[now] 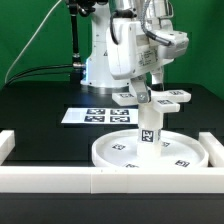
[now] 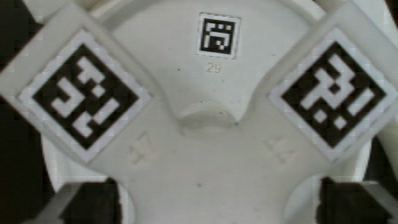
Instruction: Assemble round table
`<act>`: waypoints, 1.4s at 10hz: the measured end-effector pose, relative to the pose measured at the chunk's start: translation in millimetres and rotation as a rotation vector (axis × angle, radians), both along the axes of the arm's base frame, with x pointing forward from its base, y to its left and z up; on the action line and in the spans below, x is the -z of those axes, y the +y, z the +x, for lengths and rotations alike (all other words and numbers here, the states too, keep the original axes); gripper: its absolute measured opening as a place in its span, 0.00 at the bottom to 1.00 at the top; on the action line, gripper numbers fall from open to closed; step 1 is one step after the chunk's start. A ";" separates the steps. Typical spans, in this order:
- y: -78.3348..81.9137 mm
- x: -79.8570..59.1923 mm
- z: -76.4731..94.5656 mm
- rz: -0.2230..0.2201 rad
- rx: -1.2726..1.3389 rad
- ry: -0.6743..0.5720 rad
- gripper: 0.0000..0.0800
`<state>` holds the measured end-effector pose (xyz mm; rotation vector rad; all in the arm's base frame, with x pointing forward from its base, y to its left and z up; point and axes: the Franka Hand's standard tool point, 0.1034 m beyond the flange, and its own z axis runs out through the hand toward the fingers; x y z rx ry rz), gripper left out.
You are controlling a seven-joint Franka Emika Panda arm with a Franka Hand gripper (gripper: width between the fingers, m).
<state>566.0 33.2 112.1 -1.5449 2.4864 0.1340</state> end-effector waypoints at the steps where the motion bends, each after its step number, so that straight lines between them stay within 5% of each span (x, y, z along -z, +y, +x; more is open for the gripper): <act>1: 0.7 -8.8 1.0 0.008 -0.010 -0.006 0.79; 3: 2.4 -21.3 0.7 0.027 -0.012 -0.025 0.81; 5: 2.5 -15.9 -0.5 0.017 -0.070 -0.028 0.81; 9: 13.4 -16.9 7.0 -0.072 -0.712 -0.057 0.81; 14: 15.1 -16.1 7.2 -0.098 -1.096 -0.120 0.81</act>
Offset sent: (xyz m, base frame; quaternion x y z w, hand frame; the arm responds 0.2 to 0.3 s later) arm 0.0000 0.0000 0.0000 0.0000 0.0000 -0.0650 0.9979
